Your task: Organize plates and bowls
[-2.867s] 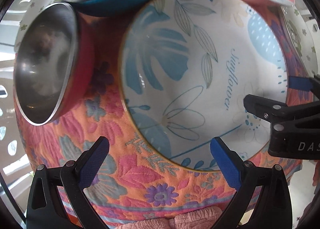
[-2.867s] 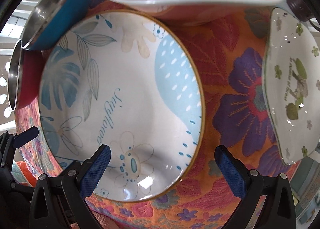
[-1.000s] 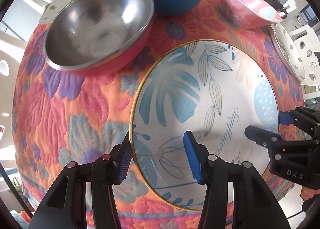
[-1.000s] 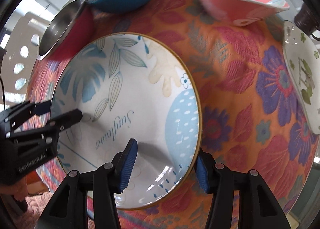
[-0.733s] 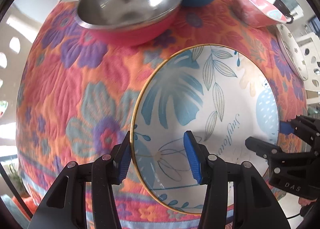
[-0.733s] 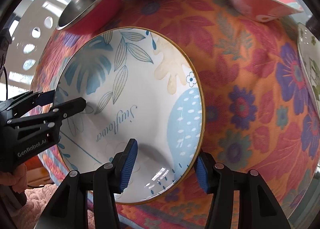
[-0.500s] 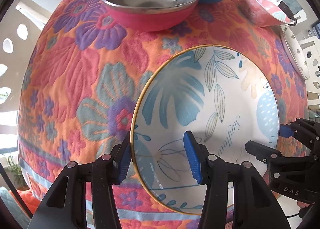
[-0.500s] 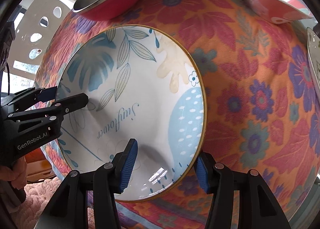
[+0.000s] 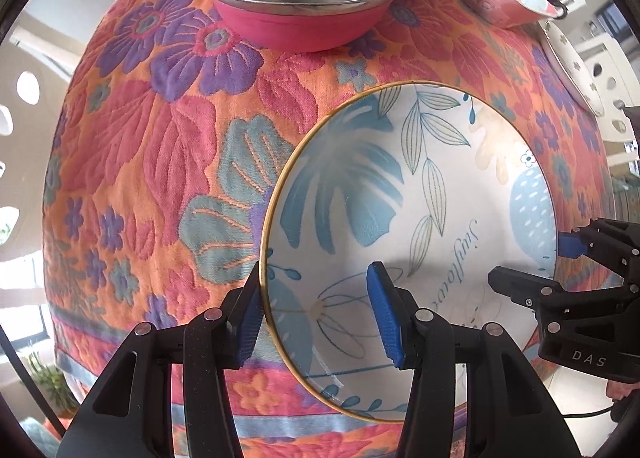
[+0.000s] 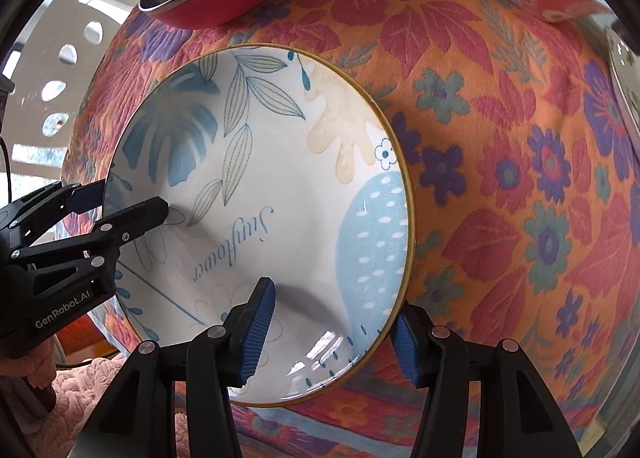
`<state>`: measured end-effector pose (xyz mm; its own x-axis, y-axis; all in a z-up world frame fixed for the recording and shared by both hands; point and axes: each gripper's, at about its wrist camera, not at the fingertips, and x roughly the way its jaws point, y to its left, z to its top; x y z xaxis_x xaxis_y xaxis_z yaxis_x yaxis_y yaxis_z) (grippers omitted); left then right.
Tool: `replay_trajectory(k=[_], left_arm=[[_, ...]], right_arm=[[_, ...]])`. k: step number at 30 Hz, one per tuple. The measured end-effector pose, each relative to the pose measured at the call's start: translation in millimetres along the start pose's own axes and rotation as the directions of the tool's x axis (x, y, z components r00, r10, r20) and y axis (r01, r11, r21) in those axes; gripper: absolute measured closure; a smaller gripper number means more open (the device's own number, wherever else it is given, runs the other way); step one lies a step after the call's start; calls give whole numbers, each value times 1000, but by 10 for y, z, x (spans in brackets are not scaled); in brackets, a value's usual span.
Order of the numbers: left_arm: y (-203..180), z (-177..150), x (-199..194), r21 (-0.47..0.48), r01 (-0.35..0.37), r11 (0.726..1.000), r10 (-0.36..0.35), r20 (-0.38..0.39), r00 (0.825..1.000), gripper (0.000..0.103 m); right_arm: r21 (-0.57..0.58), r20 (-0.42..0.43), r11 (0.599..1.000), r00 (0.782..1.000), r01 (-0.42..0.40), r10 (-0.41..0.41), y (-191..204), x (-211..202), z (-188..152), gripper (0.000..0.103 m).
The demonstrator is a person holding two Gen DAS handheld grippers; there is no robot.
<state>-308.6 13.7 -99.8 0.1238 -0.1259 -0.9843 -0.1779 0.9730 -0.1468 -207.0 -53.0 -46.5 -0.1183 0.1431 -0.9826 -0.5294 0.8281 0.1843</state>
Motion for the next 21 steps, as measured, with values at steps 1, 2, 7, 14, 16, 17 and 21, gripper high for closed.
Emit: replay_trajectory(k=[1,2,7,14,16,17,21], left_arm=[[78,16,-1,13,3,1000,-3,0,1000,56],[129,2,-14,22,5,1000,-5,1,1000,56],[442,-28,-88,47,26,999,-26,-1,1000,57],[821,-22,-206,71,90,993,-91,-2,996,55],[848,-25,-243,76,96,992,-97,1,995,53],[893,-33,-265,78,100,992,-101,1,995,52],[1072,-52,-343,84,102,991,-103,3,995,49]], right_arm=[[10,-2,1000,1000,0,0,44,15,2,49],[21,-7,1000,1000,0,0,92,36,-6,49],[52,-9,999,1000,3,-3,304,90,-10,49],[122,-2,993,1000,-6,6,318,84,7,46],[138,13,990,1000,-25,23,292,83,9,44],[144,19,989,1000,-28,25,227,77,1,44],[162,28,987,999,-22,18,157,83,-41,39]])
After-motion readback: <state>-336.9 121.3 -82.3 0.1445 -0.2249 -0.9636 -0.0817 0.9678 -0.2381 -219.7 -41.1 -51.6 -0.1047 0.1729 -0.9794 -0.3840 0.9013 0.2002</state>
